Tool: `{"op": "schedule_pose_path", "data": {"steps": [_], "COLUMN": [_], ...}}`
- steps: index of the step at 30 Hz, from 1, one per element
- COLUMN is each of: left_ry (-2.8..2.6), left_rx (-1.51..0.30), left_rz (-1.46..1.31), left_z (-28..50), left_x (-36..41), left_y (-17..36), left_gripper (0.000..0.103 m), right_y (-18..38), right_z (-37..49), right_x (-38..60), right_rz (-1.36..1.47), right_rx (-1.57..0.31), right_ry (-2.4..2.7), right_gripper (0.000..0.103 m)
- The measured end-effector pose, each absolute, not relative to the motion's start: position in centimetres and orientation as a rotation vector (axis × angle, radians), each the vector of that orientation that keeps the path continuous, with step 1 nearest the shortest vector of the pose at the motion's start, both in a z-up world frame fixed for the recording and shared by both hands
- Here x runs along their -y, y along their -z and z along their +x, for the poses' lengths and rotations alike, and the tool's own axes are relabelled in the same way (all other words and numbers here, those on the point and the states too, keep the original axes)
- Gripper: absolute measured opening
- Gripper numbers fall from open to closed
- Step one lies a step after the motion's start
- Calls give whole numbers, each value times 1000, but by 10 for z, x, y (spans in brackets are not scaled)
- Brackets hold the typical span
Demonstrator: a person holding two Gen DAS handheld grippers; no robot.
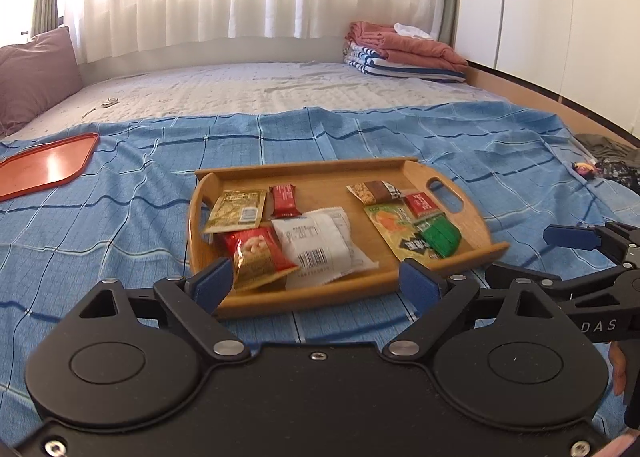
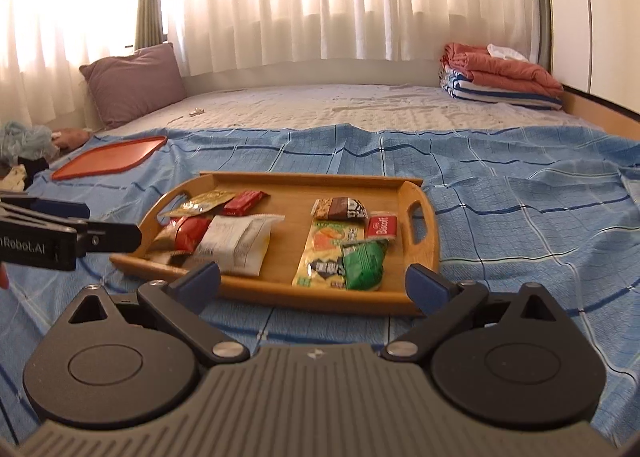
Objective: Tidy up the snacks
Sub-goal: 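Move both grippers back toward the remaining snacks on the sheet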
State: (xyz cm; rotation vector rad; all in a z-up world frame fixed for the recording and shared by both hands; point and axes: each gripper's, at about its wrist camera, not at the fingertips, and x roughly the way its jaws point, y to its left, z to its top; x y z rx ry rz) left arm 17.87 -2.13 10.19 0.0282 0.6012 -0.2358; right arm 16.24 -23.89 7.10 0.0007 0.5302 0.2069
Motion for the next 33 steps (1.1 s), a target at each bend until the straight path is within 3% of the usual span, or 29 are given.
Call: {"op": "schedule_pose_path", "data": {"steps": [20,33], "left_ry": [269,309], "left_rx": [-665,-749], "left_rz": [41,20], "left_z": [108,108], "left_x": [41,72], "left_y": [-36,-7], "left_gripper": [91,91], "right_y": [-23,3], "right_z": [99,96], "right_x": [253,267], "right_rz": [-119,-145], "right_rx": [-524,-560], "right_ry": [-130,-86], "right_gripper": [103,103]}}
